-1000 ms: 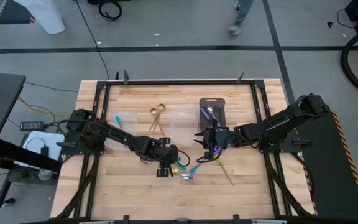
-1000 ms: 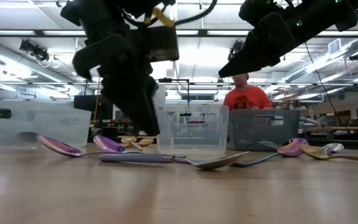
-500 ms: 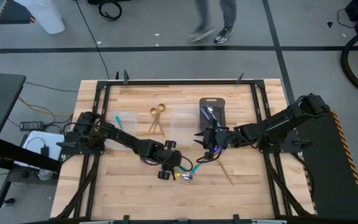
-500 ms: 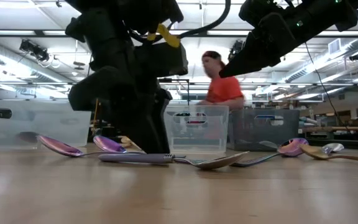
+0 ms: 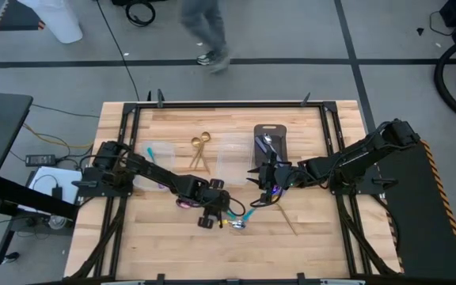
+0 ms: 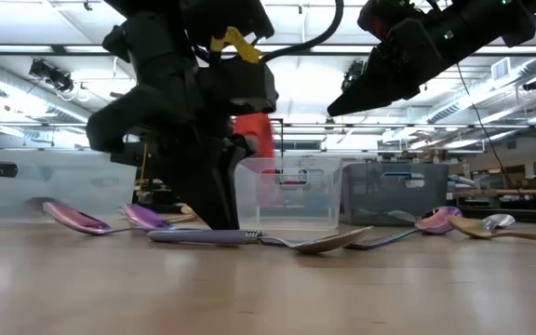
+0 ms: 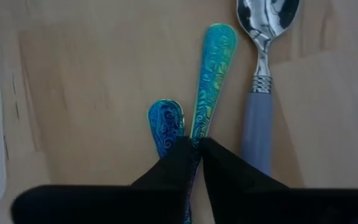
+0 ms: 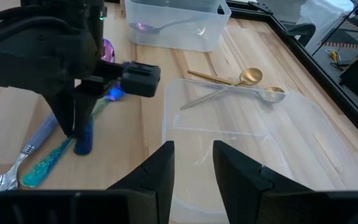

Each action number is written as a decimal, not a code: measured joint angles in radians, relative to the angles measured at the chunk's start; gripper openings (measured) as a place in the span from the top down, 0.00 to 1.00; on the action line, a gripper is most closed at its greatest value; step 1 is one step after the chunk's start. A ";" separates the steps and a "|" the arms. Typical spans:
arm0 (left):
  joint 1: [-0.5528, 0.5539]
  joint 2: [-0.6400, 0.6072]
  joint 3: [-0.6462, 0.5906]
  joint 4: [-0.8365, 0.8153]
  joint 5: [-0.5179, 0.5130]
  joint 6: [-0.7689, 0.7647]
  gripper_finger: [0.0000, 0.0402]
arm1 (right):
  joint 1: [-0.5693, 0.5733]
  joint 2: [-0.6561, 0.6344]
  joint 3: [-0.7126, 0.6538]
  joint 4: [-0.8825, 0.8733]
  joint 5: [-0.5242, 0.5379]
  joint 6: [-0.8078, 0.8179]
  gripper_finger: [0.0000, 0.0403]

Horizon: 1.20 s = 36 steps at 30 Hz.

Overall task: Sort silverware by color (type)
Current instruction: Put the blue spoon into the left transparent bin

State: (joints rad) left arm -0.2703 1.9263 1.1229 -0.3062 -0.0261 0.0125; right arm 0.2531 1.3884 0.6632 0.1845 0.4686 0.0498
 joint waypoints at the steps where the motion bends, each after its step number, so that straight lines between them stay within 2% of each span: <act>1: 0.000 0.000 0.000 -0.004 0.001 0.005 0.90 | 0.000 0.000 0.000 0.000 0.000 0.000 0.70; 8: -0.001 -0.003 -0.001 -0.012 -0.022 0.035 0.97 | 0.000 0.000 0.000 0.000 0.000 0.000 0.70; 22: 0.000 -0.088 -0.007 -0.062 -0.103 0.052 0.97 | 0.000 0.000 0.000 0.000 0.000 0.002 0.70; 36: -0.002 -0.093 -0.006 -0.076 -0.112 0.045 0.97 | 0.000 0.000 0.000 0.000 0.000 0.002 0.70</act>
State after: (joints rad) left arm -0.2722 1.8333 1.1164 -0.3827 -0.1379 0.0576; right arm 0.2531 1.3884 0.6632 0.1848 0.4683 0.0517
